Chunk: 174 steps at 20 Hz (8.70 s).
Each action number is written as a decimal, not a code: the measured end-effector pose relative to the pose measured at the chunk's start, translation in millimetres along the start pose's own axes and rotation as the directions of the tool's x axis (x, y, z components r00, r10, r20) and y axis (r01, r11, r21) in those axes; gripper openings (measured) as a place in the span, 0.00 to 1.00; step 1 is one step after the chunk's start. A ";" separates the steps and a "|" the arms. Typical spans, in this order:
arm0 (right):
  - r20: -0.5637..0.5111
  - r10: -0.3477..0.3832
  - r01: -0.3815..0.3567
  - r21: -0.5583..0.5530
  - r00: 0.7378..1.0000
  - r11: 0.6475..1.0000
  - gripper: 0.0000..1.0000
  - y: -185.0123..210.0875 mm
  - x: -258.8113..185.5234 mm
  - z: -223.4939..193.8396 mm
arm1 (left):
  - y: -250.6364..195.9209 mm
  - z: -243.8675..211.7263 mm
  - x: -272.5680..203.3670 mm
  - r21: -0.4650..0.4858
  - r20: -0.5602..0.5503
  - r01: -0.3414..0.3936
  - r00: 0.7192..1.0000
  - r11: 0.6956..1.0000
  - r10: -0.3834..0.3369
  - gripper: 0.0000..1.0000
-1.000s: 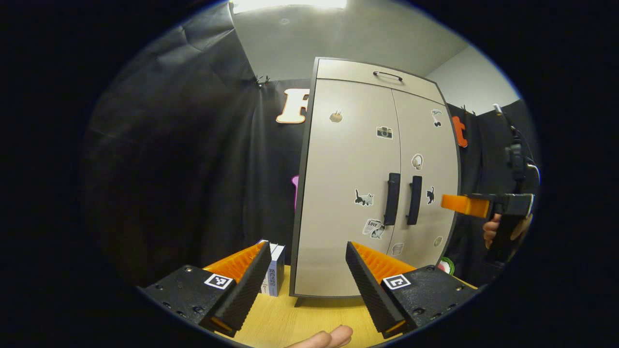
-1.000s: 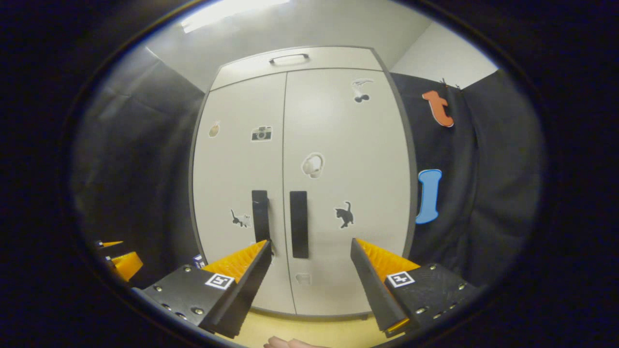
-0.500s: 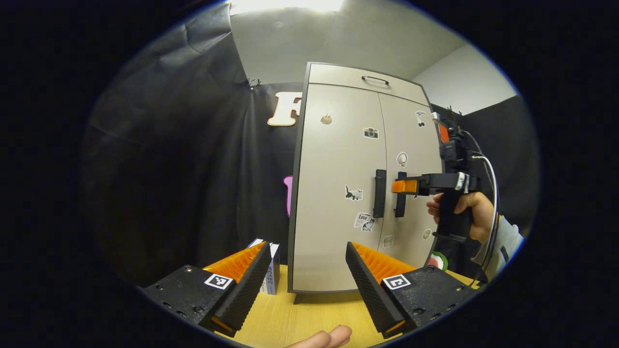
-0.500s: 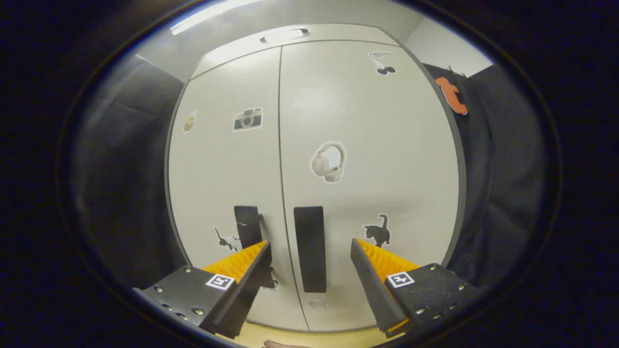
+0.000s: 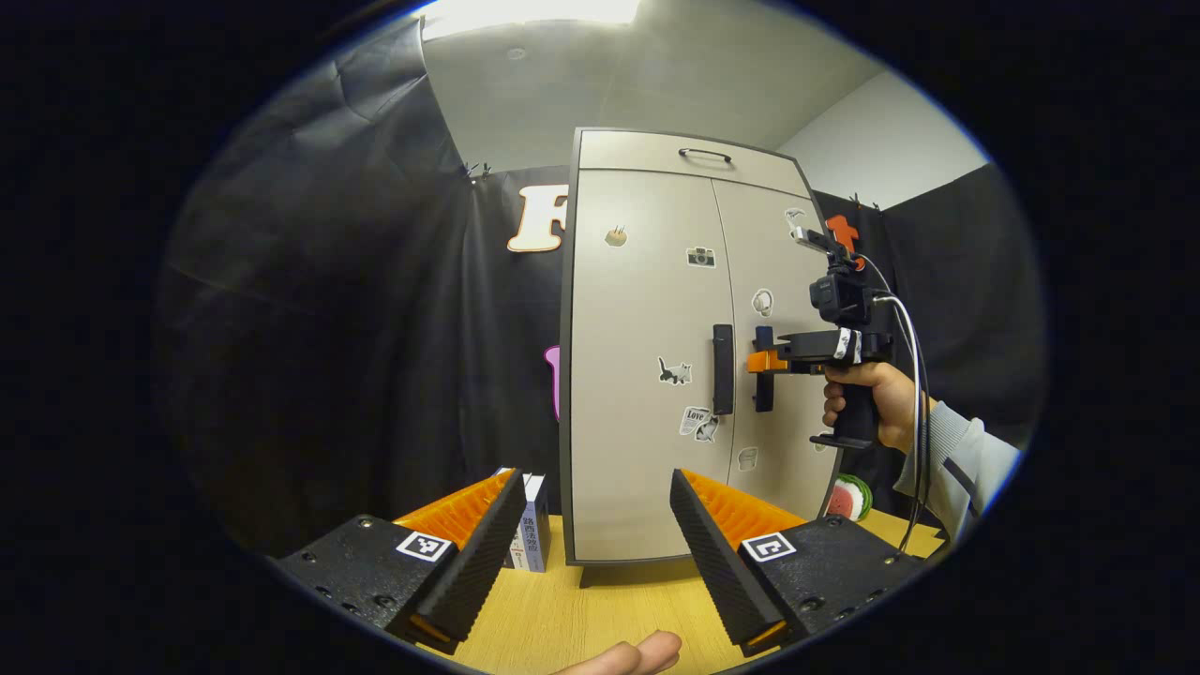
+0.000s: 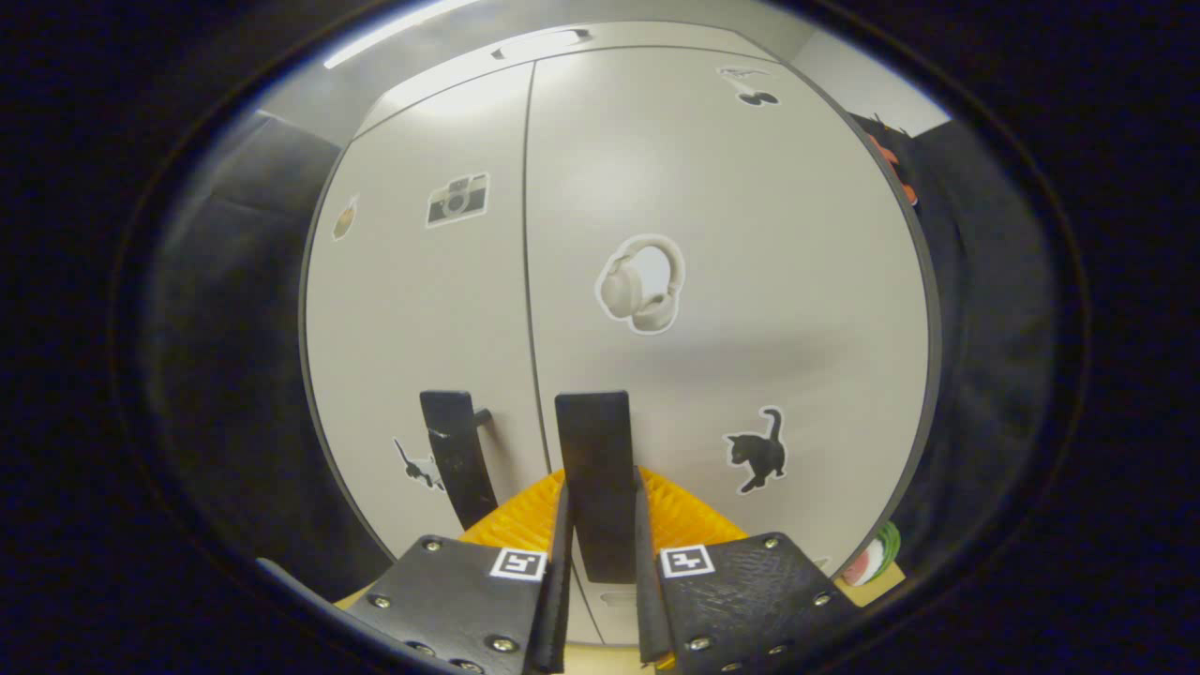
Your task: Open the right door of the double-door shoe cabinet with the right hand, and open the left door with the left hand.
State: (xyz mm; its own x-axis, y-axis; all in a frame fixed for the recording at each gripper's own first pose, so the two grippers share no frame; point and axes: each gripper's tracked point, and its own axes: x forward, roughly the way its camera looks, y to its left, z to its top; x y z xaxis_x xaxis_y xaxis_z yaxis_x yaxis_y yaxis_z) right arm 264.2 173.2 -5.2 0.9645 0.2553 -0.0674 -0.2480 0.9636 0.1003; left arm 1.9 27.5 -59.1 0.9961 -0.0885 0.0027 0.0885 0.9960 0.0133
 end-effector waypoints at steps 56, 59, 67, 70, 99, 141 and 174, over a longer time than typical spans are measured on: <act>0.001 -0.013 0.013 0.040 1.000 0.999 0.00 -128.4 -93.9 25.7 | -114.2 -15.3 7.3 -0.031 -0.086 0.087 0.992 0.996 -0.089 0.97; 0.004 -0.013 0.013 0.052 1.000 0.999 0.01 -126.5 -97.3 24.0 | -119.5 -15.9 13.0 -0.023 -0.086 0.088 0.992 0.996 -0.089 0.97; 0.150 -0.075 0.077 -0.005 0.986 0.997 0.87 -134.2 -117.7 42.2 | -119.0 -4.2 79.6 -0.058 -0.076 0.070 0.994 0.996 -0.074 0.97; 0.184 -0.104 0.109 -0.016 0.977 0.994 0.99 -134.0 -139.5 41.5 | -119.0 -0.3 120.9 -0.059 -0.070 0.053 0.996 0.997 -0.057 0.94; 0.185 -0.078 0.080 -0.001 0.980 0.997 0.99 -143.5 -198.0 4.7 | -161.2 24.9 290.9 0.005 -0.106 0.018 0.994 1.000 -0.017 0.29; 0.201 -0.074 0.094 -0.094 0.977 0.991 1.00 22.3 -243.3 2.5 | 70.1 43.7 90.6 -0.061 -0.114 -0.028 0.993 0.998 0.021 0.01; 0.167 -0.182 0.198 -0.087 0.969 0.976 0.98 -14.8 -288.3 -30.2 | -66.6 -5.5 -89.5 -0.047 -0.099 -0.044 0.994 0.998 0.039 0.98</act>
State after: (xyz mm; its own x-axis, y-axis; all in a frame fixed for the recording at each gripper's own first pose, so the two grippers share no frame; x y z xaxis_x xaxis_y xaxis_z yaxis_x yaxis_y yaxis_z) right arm -12.9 87.8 -17.2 0.9949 0.0586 0.0823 -0.0586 0.9983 -0.0023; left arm -93.1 -30.8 -65.8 0.9942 -0.0479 -0.0962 0.0448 0.9984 -0.0343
